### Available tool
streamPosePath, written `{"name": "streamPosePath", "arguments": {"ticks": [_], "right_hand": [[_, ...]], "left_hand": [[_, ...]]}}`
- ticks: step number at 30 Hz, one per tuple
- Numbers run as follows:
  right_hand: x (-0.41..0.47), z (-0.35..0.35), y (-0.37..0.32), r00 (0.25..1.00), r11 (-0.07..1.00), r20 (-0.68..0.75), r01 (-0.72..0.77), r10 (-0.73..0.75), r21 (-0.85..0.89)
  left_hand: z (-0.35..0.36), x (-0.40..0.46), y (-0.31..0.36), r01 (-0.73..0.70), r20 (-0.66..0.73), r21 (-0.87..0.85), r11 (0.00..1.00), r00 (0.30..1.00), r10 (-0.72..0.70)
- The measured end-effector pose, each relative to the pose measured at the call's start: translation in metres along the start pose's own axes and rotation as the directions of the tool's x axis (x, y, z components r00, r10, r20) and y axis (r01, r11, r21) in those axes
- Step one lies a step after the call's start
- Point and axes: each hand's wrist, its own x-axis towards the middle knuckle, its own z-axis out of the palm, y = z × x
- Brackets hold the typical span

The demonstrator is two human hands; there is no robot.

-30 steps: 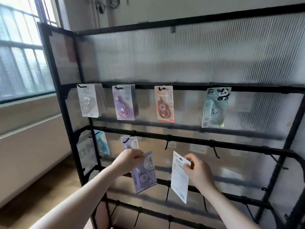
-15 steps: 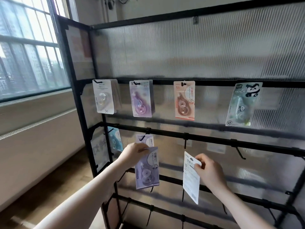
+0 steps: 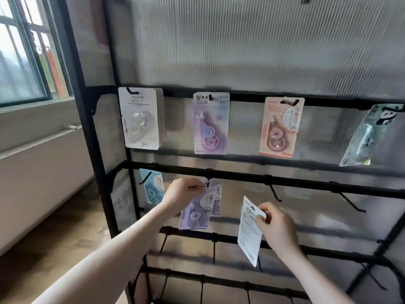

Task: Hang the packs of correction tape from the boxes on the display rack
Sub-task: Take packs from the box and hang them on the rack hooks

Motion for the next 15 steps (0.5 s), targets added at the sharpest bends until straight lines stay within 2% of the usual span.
{"name": "streamPosePath", "arguments": {"ticks": [8, 15], "right_hand": [[0.011, 0.003, 0.000, 0.998, 0.998, -0.047, -0.051, 0.049, -0.038], [0.014, 0.005, 0.004, 0.996, 0.997, -0.065, -0.064, 0.061, -0.044]], "left_hand": [[0.016, 0.012, -0.004, -0.001, 0.000, -0.136, 0.991, 1.000, 0.001], [0.026, 0.017, -0.008, -0.051, 0.029, -0.085, 0.995, 0.998, 0.054]]}}
